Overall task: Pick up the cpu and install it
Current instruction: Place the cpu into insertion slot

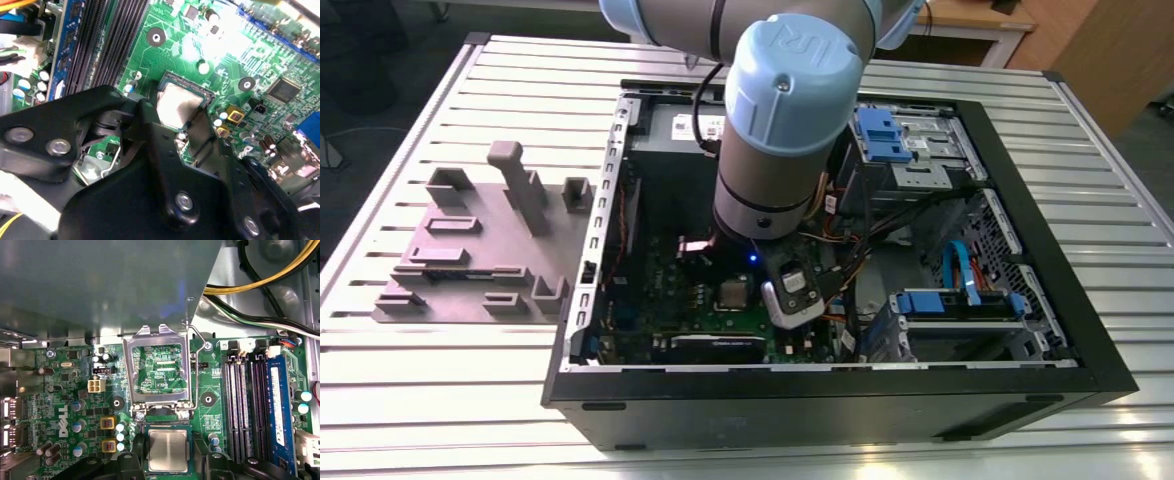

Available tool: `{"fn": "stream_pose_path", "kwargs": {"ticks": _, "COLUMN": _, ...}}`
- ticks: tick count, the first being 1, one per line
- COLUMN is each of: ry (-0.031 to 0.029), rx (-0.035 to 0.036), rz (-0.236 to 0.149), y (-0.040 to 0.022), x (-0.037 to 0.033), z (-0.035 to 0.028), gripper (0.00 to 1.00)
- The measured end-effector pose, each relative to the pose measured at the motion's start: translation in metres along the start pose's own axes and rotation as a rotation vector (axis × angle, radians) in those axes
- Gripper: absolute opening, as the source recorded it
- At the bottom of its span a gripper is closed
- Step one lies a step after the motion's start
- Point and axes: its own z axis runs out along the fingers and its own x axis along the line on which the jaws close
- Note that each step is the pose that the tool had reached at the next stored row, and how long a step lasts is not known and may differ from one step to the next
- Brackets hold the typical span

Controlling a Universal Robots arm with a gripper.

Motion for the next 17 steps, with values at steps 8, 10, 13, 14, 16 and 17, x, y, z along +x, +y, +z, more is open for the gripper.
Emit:
{"fn": "stream_pose_path", "kwargs": {"ticks": 8, "ry": 0.0009, "rx": 0.0011, "rz": -0.004, "y": 0.0, "x": 0.0025, "z": -0.0034, "gripper": 0.47}}
{"fn": "stream_pose_path", "kwargs": {"ticks": 10, "ry": 0.0011, "rx": 0.0012, "rz": -0.006, "y": 0.0, "x": 0.0025, "z": -0.0034, "gripper": 0.47}}
{"fn": "stream_pose_path", "kwargs": {"ticks": 13, "ry": 0.0011, "rx": 0.0012, "rz": -0.006, "y": 0.0, "x": 0.0026, "z": -0.0034, "gripper": 0.47}}
{"fn": "stream_pose_path", "kwargs": {"ticks": 14, "ry": 0.0011, "rx": 0.0012, "rz": -0.006, "y": -0.0001, "x": 0.0026, "z": -0.0033, "gripper": 0.47}}
{"fn": "stream_pose_path", "kwargs": {"ticks": 16, "ry": 0.0011, "rx": 0.0013, "rz": -0.008, "y": -0.0002, "x": 0.0026, "z": -0.003, "gripper": 0.47}}
{"fn": "stream_pose_path", "kwargs": {"ticks": 17, "ry": 0.0013, "rx": 0.0014, "rz": -0.01, "y": -0.0002, "x": 0.0027, "z": -0.003, "gripper": 0.47}}
